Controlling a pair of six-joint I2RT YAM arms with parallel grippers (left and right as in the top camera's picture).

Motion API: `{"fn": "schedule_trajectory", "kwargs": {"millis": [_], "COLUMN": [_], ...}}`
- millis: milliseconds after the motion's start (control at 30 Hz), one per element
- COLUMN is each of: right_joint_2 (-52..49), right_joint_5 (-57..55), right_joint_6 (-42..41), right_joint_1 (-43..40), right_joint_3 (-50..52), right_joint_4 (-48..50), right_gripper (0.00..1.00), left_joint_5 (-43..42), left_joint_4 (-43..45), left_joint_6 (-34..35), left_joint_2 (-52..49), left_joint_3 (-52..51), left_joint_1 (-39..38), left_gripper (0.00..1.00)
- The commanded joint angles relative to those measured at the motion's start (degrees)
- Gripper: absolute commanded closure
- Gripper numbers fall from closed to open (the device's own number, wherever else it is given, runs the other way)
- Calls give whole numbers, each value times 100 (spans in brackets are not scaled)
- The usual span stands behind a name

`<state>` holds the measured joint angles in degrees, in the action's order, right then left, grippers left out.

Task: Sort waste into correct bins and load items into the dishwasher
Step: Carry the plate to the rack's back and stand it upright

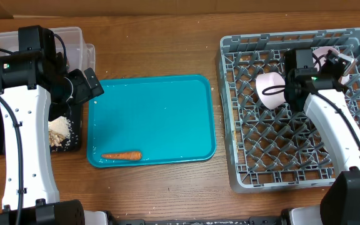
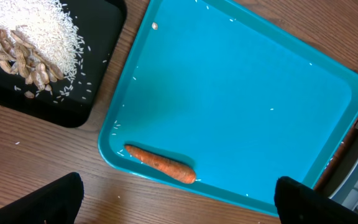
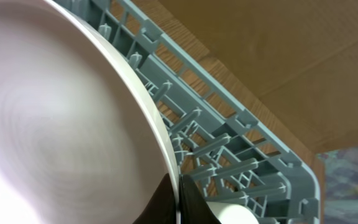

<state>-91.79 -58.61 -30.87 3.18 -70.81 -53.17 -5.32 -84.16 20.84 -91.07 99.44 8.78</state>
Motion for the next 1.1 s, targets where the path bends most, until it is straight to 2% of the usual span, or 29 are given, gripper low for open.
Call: {"fn": "schedule_trajectory", "kwargs": {"millis": [0,100,167,233,267,300,367,533,733,933,1000,1033,1067], "right_joint_2": [4,7,7,7,7,7,17,245,1095,1910,2000,2015,2015], "right_joint_5": [221,479,566,560,560,566,750,1462,2105,3532,4140,4461,4750], "right_joint_6": [-68,-66,-66,-66,-42,-26,-31,-92,-87,190,546,649,737], "right_joint_1": [238,656,944,1261,1386,1556,1665,1657,1620,890,511,267,9], "right_joint_3": [9,-42,-96,-111,-111,-111,-118,-173,-173,-173,-173,-173,-173], "right_joint_4": [83,90,92,129,120,31,-151,-535,-564,-518,-503,-525,-535], "right_gripper": [96,96,90,38,21,9,0,0,0,1,10,20,34], "left_joint_5": [-26,-26,-26,-26,-26,-26,-26,-26,-44,-181,-181,-179,-181], "left_joint_4": [22,22,22,20,17,13,-7,-48,-153,-313,-374,-398,-417], "left_joint_6": [-68,-68,-68,-68,-68,-70,-70,-72,-72,-68,-70,-70,-70], "left_joint_2": [76,76,76,76,76,76,76,76,74,74,74,74,74], "left_joint_3": [-35,-35,-35,-35,-35,-35,-35,-35,-35,-39,-42,-42,-44], "left_joint_1": [20,20,20,20,20,20,20,20,17,9,-33,-68,-114], "left_gripper": [0,0,0,0,0,0,0,0,0,0,0,0,0]}}
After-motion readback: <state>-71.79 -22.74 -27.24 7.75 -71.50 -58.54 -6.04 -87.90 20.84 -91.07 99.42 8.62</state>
